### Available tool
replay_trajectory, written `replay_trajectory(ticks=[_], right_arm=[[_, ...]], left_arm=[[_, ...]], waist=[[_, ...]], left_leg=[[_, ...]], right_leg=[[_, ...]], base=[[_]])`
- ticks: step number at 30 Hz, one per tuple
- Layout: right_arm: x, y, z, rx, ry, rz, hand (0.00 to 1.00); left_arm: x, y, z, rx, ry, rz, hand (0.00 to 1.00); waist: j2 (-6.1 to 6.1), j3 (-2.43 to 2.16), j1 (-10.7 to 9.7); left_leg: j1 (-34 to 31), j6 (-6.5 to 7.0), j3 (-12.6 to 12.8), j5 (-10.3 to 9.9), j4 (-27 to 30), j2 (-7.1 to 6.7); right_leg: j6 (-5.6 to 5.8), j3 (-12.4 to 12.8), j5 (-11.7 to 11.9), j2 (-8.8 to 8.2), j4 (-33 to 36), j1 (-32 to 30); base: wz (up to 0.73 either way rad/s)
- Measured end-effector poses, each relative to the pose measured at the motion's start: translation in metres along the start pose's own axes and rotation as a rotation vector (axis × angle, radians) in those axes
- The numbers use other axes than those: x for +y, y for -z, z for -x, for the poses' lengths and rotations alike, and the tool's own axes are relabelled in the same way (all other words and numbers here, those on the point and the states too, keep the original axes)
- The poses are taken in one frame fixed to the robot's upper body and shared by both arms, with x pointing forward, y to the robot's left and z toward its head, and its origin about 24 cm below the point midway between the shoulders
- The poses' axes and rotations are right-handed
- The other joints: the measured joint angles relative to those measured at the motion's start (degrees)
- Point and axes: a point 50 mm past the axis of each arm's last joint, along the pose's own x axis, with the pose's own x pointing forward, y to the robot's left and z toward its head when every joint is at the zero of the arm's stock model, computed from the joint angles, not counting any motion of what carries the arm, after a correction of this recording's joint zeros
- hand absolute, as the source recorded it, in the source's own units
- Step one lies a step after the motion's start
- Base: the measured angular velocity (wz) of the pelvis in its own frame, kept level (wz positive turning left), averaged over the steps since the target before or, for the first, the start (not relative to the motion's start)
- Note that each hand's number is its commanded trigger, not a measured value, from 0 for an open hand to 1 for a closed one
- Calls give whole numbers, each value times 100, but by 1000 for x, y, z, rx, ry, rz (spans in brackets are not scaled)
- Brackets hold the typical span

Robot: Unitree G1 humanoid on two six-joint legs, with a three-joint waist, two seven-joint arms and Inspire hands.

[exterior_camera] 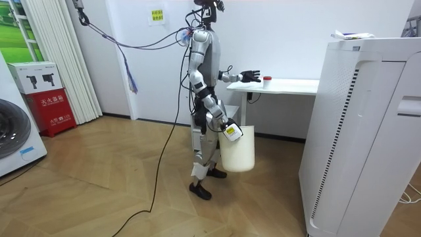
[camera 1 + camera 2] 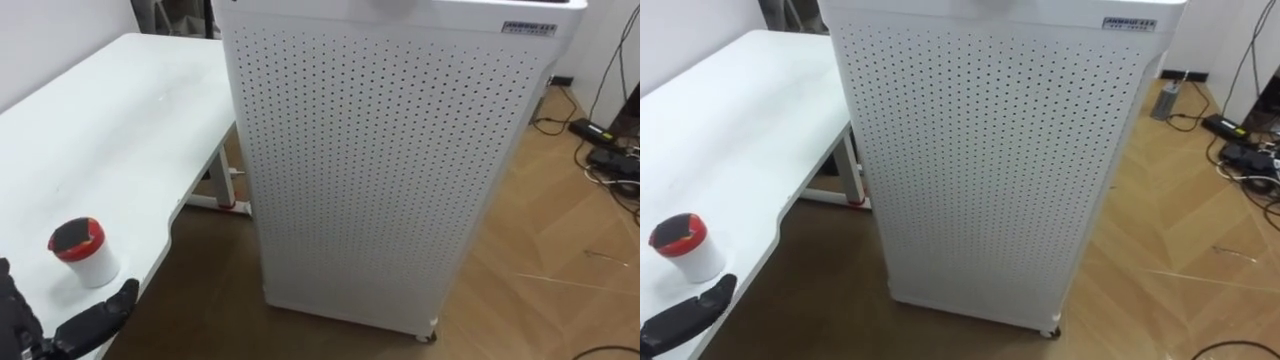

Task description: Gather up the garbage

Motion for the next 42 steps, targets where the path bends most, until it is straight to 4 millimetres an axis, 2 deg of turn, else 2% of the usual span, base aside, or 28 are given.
replay_trajectory(ticks=[5, 8, 14, 19, 32, 35, 42], right_arm=[[0, 0, 0, 0, -1, 14, 100], [0, 1, 1, 3, -1, 18, 100], [1, 5, 3, 13, -3, 16, 100], [2, 1, 4, -8, -3, 25, 100], [4, -2, 4, -27, -11, 23, 100], [5, -1, 5, -24, -11, 21, 100], [5, -1, 5, -24, 5, 19, 100]], left_arm=[[1, -3, -7, -4, -27, 32, 0], [-1, -4, -11, -5, -41, 38, 0], [0, -5, -12, -6, -68, 42, 0], [2, -3, -12, 20, -109, 90, 0], [-10, 0, -21, 61, -80, 111, 0], [-11, 1, -21, 69, -70, 108, 0], [-13, 1, -22, 82, -65, 103, 0]], waist=[[27, 18, 8], [81, 50, 6], [109, 36, 16], [104, 33, -30], [108, 25, -16], [128, 31, -16], [250, 8, -89]], left_leg=[[-5, 7, 1, -4, 23, 6], [-52, 30, 1, -20, 57, 4], [-62, 38, 8, -21, 60, -34], [-31, 41, 9, -23, 34, -45], [-151, 96, 9, -59, 155, -38], [-185, 117, 11, -74, 193, -41], [-213, 145, 17, -103, 227, -63]], right_leg=[[9, 11, 8, 3, 23, 5], [20, 14, 14, 4, 23, -7], [40, 176, 24, 3, -10, -40], [43, 211, 27, -8, -7, -29], [74, 321, 63, 8, 20, -90], [87, 325, 79, 4, 20, -108], [117, 325, 97, -19, 14, -114]], base=[[0], [1], [-1], [0], [0], [0], [0]])
